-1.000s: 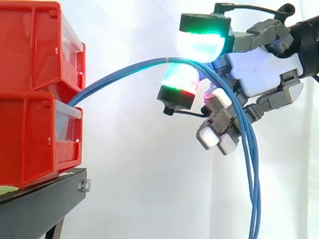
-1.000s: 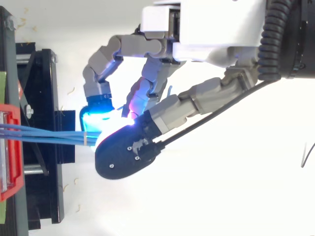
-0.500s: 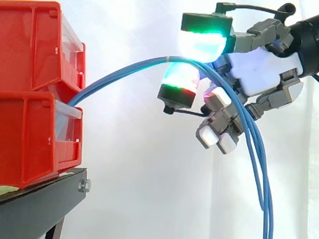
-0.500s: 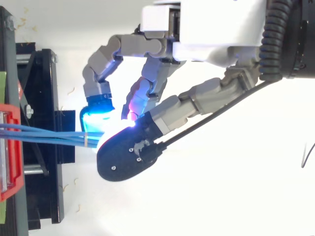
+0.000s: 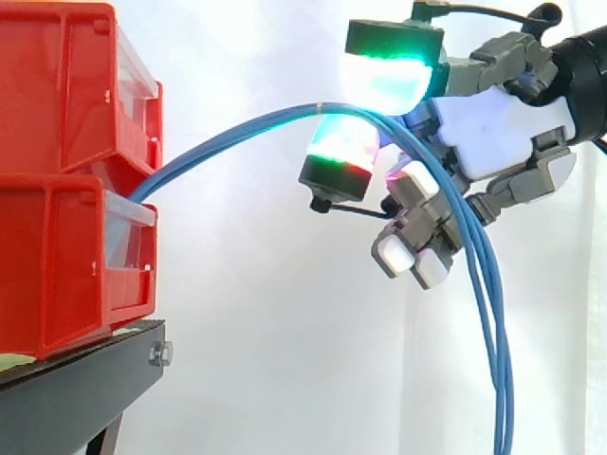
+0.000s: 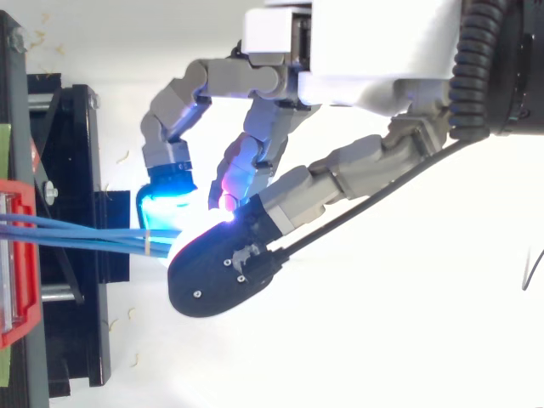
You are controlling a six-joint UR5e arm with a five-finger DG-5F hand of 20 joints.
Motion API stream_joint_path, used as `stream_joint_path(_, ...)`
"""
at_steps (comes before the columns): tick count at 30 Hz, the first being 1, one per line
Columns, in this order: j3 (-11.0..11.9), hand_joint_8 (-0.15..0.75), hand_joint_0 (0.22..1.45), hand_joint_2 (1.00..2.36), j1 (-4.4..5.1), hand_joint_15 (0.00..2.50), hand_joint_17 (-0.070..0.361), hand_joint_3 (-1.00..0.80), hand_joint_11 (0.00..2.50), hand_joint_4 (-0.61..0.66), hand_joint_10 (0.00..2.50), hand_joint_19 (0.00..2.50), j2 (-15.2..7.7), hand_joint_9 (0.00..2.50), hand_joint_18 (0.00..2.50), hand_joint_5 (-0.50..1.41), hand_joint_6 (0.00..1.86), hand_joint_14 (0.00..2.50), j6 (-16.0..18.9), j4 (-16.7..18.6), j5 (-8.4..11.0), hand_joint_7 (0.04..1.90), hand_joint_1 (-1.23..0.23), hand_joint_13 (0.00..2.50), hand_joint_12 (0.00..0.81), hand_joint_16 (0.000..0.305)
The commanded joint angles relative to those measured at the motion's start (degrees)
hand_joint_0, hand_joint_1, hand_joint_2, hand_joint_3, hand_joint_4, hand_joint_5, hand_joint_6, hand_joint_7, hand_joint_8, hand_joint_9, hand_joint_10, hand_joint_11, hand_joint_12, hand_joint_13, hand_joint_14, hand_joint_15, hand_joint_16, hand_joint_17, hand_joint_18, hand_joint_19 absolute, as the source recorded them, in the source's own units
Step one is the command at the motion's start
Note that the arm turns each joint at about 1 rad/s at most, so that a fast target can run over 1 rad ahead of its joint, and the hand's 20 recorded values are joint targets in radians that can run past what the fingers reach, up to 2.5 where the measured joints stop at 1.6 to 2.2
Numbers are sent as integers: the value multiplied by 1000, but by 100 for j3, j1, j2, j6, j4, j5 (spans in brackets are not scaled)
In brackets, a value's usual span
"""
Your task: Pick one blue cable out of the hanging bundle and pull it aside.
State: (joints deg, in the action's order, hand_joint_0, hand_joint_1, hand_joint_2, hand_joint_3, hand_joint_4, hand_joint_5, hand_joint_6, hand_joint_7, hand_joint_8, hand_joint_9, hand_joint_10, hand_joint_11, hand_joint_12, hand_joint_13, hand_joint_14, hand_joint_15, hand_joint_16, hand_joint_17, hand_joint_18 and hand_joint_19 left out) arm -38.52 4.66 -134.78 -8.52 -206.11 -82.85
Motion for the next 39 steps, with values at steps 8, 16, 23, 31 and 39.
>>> stream_joint_path(8, 55, 192, 847, 1000, 0, 505, 98, -500, 514, -262, 22, 597, 4, 1153, 633, -61, 956, 22, 0, -70, 5, 1075, -986, 763, 326, 44)
stream_joint_path(16, 63, 181, 829, 1000, 0, 494, 97, -500, 493, -295, 21, 584, -5, 1133, 621, -57, 961, 21, 0, -70, -12, 986, -995, 751, 324, 43)
stream_joint_path(23, 46, 159, 778, 1000, -18, 494, 94, -500, 458, -272, 22, 583, 4, 1136, 616, -48, 947, 23, 0, -79, -21, 890, -1017, 744, 318, 42)
stream_joint_path(31, 46, 154, 730, 1000, -26, 495, 92, -500, 452, -256, 20, 592, 4, 1145, 604, -39, 928, 21, 0, -96, -21, 821, -1033, 737, 311, 41)
stream_joint_path(39, 46, 161, 499, 1000, -26, 486, 104, -500, 417, -179, 18, 617, -5, 1181, 615, -35, 887, 21, 0, -96, -21, 823, -904, 748, 335, 46)
